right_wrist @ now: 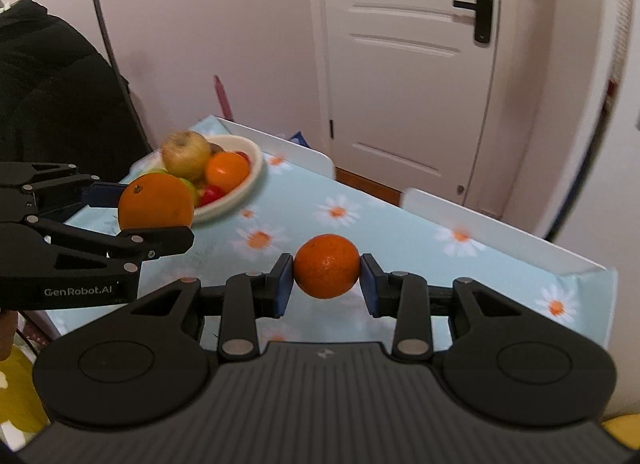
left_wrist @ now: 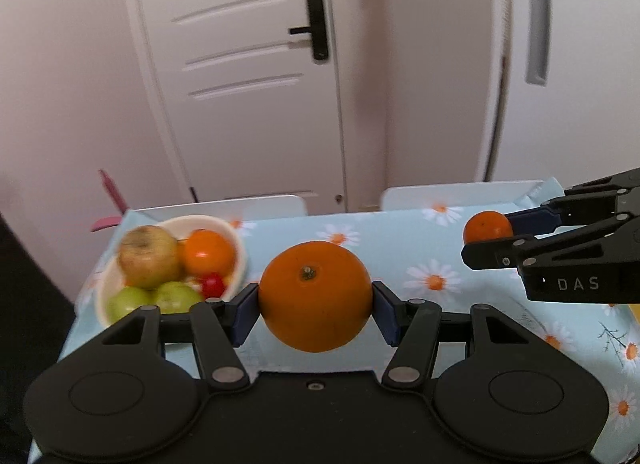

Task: Organize fruits
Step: 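Carry the large orange and tangerine over the bowl with both tools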

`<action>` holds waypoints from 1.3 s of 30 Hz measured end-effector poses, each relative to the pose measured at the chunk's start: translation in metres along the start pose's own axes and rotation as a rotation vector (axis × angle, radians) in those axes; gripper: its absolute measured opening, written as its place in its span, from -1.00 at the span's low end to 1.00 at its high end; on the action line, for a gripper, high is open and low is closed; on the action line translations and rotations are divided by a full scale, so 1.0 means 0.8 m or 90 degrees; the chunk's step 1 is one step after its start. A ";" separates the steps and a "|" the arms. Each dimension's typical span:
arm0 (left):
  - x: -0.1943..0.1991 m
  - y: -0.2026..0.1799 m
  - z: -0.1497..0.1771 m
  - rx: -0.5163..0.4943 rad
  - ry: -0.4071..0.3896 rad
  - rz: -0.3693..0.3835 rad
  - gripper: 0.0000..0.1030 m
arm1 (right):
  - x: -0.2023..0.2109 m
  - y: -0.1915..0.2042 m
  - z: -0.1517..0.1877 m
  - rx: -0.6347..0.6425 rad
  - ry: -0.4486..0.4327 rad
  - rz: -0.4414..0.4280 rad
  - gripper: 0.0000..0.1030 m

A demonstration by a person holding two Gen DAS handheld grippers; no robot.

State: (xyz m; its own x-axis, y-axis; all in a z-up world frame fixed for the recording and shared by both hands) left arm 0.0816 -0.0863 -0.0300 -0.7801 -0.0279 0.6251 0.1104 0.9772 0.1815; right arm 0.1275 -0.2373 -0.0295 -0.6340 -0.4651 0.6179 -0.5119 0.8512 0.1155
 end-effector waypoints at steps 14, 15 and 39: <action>0.012 0.147 0.003 0.019 -0.001 -0.029 0.23 | -0.051 0.117 -0.063 -0.016 -0.015 -0.004 -0.02; 0.009 0.158 0.004 0.019 0.001 -0.031 0.23 | -0.056 0.125 -0.066 -0.018 -0.014 -0.004 -0.02; -0.124 0.301 0.034 0.007 0.062 0.007 0.23 | -0.197 0.194 -0.079 -0.063 0.040 0.051 -0.02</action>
State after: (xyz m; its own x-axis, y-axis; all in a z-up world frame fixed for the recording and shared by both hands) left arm 0.1691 0.1572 -0.0692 -0.7149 -0.0374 0.6983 0.1110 0.9798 0.1661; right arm 0.1846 -0.0169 -0.0597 -0.6310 -0.3813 0.6756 -0.3996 0.9062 0.1382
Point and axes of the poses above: each gripper's, at about its wrist camera, not at the fingertips, and x roughly against the way its jaws point, y to its left, z to its underside, the point moved 1 cm from there along -x, roughly the way its jaws point, and after that the axes turned 4 degrees about -x, right-handed, at the moved point
